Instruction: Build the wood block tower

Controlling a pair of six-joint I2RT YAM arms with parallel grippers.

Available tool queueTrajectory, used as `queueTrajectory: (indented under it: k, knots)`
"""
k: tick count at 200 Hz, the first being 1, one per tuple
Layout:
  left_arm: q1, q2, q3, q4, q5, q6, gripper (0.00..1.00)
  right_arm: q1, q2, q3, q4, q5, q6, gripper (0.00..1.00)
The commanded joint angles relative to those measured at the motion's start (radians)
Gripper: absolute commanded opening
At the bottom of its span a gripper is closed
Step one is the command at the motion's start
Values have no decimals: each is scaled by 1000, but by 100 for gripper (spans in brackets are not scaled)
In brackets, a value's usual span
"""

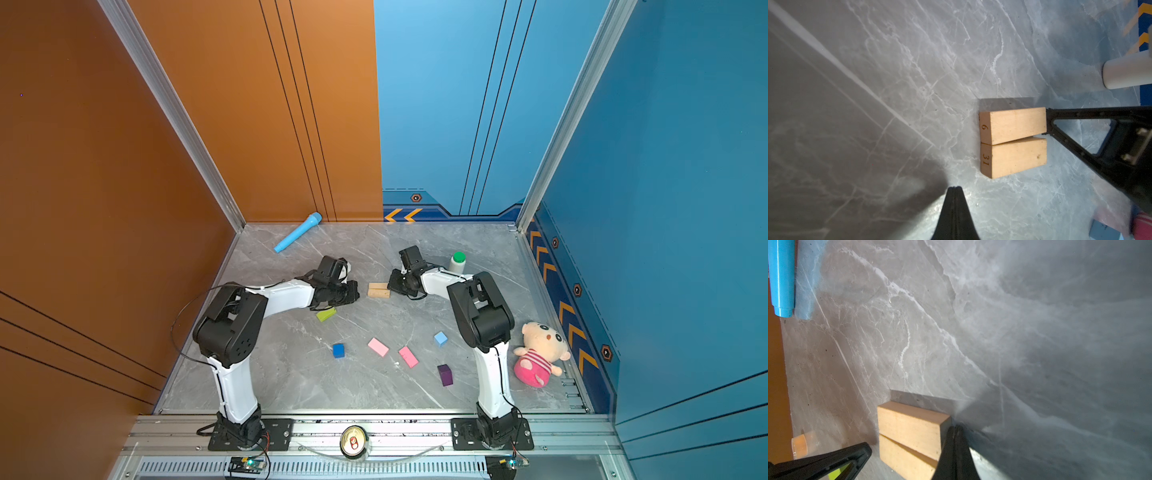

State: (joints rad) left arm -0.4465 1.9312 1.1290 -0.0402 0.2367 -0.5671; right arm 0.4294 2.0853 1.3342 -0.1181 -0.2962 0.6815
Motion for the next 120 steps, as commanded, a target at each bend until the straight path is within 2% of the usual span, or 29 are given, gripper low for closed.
queueTrajectory:
  k: [1, 75, 120]
  knots:
    - [-7, 10, 28, -20, -4, -1, 0, 6, 32, 14, -22, 6, 10, 0]
    - [-6, -12, 23, -30, -8, 5, 0, -7, -4, -6, -69, 54, -10, 0]
    - [-4, -55, 1, -31, -24, 9, 0, -2, -101, -47, -103, 90, -35, 0]
